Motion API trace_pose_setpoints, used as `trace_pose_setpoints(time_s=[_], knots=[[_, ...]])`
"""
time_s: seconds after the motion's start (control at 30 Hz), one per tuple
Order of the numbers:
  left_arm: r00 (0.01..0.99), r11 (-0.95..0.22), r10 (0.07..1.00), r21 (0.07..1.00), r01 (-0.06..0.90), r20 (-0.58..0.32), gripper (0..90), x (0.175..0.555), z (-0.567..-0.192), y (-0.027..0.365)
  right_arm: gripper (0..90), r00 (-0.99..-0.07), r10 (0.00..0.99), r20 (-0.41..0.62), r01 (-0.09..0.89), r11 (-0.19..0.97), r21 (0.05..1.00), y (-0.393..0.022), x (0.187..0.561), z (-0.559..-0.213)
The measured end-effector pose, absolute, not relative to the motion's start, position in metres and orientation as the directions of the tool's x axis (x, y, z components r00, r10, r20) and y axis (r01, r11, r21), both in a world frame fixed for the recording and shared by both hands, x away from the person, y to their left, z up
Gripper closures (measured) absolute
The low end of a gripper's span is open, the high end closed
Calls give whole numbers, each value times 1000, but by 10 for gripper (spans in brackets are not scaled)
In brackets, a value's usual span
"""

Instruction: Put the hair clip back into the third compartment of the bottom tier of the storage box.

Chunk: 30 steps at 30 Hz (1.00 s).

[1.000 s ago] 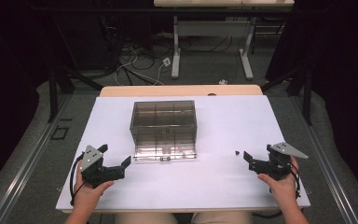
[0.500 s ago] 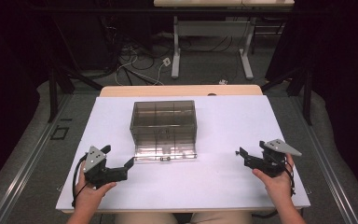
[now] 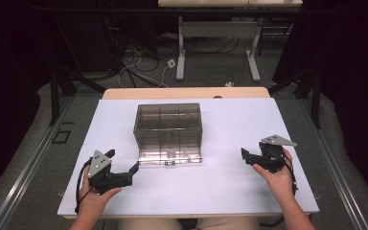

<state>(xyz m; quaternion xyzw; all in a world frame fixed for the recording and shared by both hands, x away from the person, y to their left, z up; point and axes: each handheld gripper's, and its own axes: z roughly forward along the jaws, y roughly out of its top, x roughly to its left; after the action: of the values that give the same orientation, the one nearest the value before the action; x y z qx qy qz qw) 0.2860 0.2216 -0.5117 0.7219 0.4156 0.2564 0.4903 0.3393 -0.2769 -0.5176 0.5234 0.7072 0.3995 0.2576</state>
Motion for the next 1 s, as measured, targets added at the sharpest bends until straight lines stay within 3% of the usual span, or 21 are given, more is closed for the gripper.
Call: trace_pose_setpoints(time_s=[0.17,0.67,1.0], knots=[[523,-177,852,920,350,-36,4,286,-512,221,301,-304,950,65,573,127,810,-274,345,-521],[522,-186,852,914,362,-33,10,287,-513,221,364,-251,965,74,603,96,792,-268,358,-525],[518,-179,854,913,367,-41,22,287,-514,222,501,-230,963,140,649,45,759,-268,363,-532]])
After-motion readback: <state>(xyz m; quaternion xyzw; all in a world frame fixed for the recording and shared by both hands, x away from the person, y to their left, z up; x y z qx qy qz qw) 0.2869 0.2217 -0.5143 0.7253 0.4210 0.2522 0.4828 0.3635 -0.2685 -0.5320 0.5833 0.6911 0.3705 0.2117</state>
